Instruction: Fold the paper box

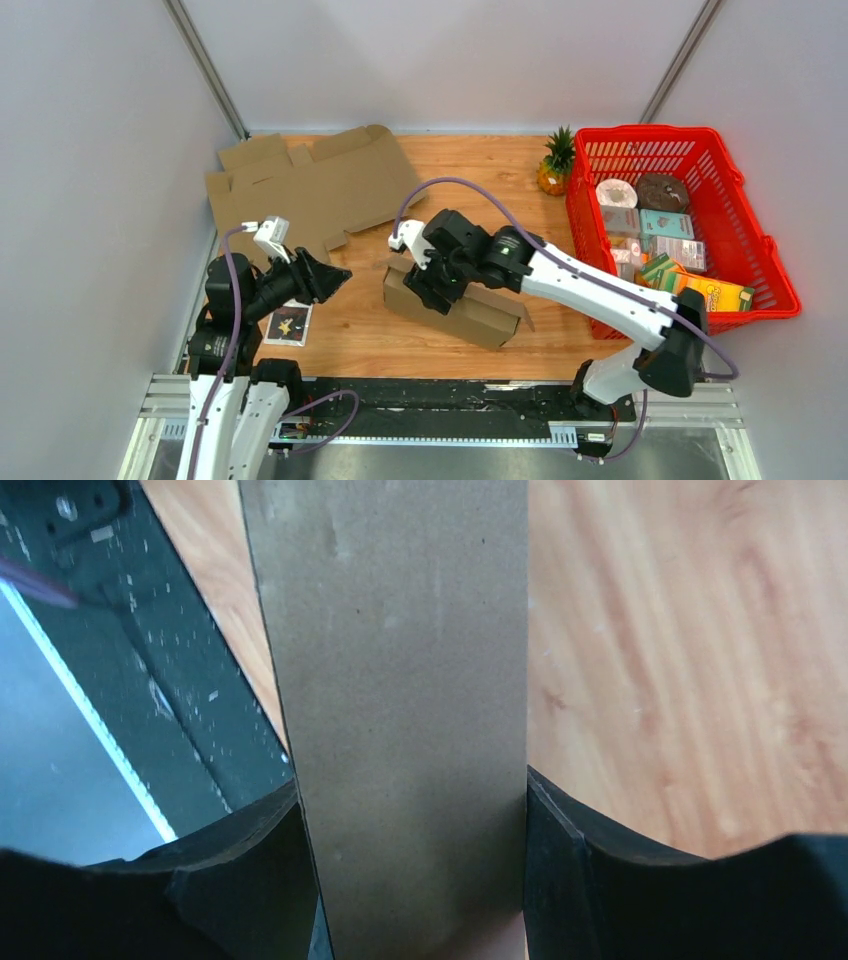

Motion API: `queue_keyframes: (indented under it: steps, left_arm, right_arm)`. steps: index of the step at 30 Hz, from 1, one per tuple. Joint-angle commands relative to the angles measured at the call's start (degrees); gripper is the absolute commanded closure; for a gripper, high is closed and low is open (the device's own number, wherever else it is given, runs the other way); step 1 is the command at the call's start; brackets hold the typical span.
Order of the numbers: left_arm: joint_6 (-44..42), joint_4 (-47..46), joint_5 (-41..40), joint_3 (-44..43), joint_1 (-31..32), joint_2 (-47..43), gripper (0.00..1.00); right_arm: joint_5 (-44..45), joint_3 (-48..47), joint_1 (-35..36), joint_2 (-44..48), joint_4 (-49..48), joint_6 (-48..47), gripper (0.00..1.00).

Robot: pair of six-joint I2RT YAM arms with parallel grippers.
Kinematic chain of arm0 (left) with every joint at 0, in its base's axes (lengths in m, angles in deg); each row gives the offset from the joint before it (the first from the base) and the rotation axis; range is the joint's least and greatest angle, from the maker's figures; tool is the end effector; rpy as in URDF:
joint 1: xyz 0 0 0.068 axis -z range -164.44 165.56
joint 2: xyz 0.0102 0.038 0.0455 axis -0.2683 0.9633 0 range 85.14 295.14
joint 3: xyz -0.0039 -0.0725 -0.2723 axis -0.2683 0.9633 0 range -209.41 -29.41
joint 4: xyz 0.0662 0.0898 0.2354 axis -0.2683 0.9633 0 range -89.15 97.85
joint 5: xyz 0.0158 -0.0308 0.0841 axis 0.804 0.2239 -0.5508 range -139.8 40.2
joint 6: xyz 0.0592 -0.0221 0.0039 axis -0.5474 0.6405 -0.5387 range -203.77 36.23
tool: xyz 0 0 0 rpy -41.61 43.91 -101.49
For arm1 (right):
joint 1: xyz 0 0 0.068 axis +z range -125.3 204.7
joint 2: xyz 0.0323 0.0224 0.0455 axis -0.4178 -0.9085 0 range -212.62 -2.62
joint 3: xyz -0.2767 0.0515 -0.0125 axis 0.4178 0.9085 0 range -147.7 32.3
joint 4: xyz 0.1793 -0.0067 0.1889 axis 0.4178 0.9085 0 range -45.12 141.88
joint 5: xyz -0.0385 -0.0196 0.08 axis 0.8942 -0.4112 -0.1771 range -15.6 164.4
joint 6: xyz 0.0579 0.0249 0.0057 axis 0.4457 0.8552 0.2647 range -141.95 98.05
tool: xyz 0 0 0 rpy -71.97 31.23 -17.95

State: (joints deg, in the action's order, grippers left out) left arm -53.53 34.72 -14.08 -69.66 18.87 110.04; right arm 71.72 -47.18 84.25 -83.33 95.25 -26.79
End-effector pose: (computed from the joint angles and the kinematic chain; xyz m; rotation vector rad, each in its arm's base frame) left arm 0.0974 -0.0342 0.3150 -0.0141 1.9517 -0.9814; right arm 0.1487 0.2574 0.3419 -1.3651 2.1291 0.4571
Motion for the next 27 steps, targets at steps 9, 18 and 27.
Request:
queue_keyframes:
  steps: [9,18,27]
  left_arm:
    - [-13.62,3.57,-11.81,-4.66,16.63,8.4,0.57]
    - [-21.79,-2.65,-19.99,-5.1,25.77,12.26,0.43]
    - [-25.93,-5.65,-21.58,-10.1,29.38,21.4,0.48]
  right_arm:
    - [-6.99,-4.1,-3.12,-8.68,6.67,-4.91,0.51]
    - [-8.13,-2.87,-3.91,-8.24,5.62,-4.74,0.42]
    - [-9.45,-1.91,-4.09,-7.89,4.3,-5.27,0.42]
